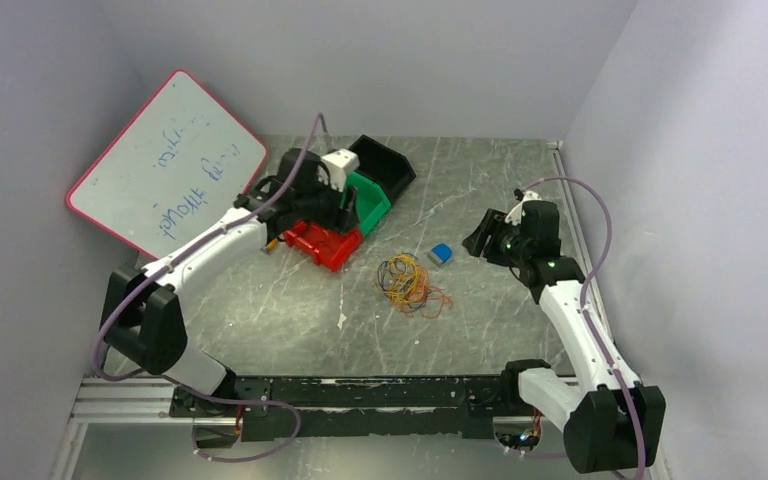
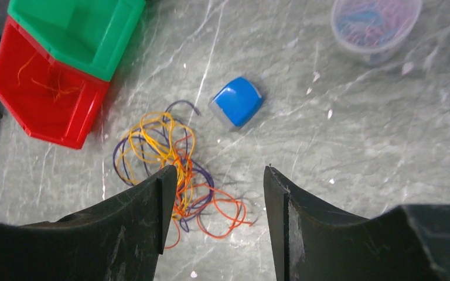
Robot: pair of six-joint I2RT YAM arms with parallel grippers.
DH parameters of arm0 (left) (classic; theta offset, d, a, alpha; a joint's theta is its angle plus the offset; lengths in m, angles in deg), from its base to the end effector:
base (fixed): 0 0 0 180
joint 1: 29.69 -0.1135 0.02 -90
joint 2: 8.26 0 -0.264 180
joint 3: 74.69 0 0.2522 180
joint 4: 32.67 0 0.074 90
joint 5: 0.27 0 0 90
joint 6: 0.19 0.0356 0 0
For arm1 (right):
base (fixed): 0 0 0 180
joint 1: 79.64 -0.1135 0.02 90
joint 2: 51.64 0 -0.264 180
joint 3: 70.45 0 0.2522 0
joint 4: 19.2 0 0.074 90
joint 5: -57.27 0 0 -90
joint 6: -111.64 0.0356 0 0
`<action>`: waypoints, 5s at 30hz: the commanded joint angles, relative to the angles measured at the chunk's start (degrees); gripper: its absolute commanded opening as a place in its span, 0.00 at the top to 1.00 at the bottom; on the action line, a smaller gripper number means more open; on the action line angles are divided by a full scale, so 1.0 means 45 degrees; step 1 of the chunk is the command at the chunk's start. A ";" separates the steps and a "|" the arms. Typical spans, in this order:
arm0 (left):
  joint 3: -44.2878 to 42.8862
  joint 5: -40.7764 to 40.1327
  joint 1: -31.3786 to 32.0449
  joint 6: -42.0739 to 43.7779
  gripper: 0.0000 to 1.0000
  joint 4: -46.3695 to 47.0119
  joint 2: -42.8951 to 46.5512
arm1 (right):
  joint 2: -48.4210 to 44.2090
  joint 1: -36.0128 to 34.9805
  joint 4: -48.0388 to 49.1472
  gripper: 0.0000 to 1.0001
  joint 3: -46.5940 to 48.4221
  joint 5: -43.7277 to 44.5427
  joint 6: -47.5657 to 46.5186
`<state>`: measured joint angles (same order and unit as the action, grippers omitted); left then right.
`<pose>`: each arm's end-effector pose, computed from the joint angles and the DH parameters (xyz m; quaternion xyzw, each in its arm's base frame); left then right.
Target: Untangle the cables
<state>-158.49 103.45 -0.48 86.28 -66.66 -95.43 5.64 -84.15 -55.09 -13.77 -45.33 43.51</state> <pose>0.2970 -0.1758 0.2965 0.2494 0.8559 -0.2268 0.3922 0.2156 0.0248 0.2683 0.0851 0.8848 0.1975 0.4133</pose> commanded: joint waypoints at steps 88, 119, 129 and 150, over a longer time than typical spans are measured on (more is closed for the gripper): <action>0.3058 -0.2124 0.4529 -0.3009 0.84 0.5218 -0.4590 | -0.0439 -0.4176 -0.1384 1.00 0.9981 0.4704 -0.1896; 0.2433 -0.2789 0.4525 -0.4383 0.19 0.6647 0.4010 | -0.1652 -0.4183 0.0833 1.00 0.4647 -0.0288 -0.2876; 0.1518 -0.3740 0.4245 -0.8524 0.11 0.7122 0.3366 | -0.2218 -0.4188 0.3064 1.00 0.3308 -0.1167 -0.2087; 0.1627 -0.1416 0.3456 -1.1305 0.35 1.0864 0.1189 | -0.2481 -0.4183 0.4256 1.00 0.2326 -0.1462 -0.1323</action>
<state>-150.34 93.81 15.91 37.26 -23.34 -89.07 -4.57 -102.75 -38.37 -2.80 -51.01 37.01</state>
